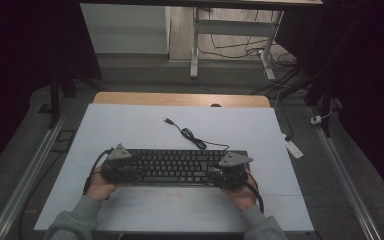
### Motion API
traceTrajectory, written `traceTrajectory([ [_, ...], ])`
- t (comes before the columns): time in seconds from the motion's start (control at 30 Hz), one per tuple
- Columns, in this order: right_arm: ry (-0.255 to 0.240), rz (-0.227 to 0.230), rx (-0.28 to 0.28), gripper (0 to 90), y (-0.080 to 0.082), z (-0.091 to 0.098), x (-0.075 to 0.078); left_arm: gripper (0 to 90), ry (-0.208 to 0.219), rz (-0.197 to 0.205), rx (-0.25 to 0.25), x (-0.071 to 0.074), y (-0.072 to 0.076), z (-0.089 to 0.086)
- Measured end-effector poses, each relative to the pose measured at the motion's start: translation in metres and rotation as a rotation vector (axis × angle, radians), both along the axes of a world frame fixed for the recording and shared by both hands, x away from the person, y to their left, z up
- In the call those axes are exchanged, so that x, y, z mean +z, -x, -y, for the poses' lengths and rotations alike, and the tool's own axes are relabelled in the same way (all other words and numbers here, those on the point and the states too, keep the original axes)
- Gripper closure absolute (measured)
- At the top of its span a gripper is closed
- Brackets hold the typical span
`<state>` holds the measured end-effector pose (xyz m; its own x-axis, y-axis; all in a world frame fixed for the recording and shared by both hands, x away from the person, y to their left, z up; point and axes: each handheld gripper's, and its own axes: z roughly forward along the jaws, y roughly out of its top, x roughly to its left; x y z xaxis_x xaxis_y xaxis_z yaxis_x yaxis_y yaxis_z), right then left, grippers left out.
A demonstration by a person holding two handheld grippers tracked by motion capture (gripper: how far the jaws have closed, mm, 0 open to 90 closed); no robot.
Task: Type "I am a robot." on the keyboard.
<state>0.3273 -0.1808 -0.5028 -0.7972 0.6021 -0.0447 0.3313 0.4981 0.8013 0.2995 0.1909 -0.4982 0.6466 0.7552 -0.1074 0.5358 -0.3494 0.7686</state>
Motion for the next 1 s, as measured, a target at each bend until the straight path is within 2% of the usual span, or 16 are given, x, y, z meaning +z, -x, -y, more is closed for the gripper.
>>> traceTrajectory([
  [0.67, 0.004, -0.003, -0.005, 53.1, 0.0, 0.0, -0.001, 39.3, -0.017, -0.02, 0.061, -0.004, -0.007, -0.013],
  [1.0, 0.012, -0.003, -0.008, 53.1, 0.0, 0.0, -0.001, 46.0, -0.05, -0.044, 0.091, -0.009, -0.011, -0.017],
])
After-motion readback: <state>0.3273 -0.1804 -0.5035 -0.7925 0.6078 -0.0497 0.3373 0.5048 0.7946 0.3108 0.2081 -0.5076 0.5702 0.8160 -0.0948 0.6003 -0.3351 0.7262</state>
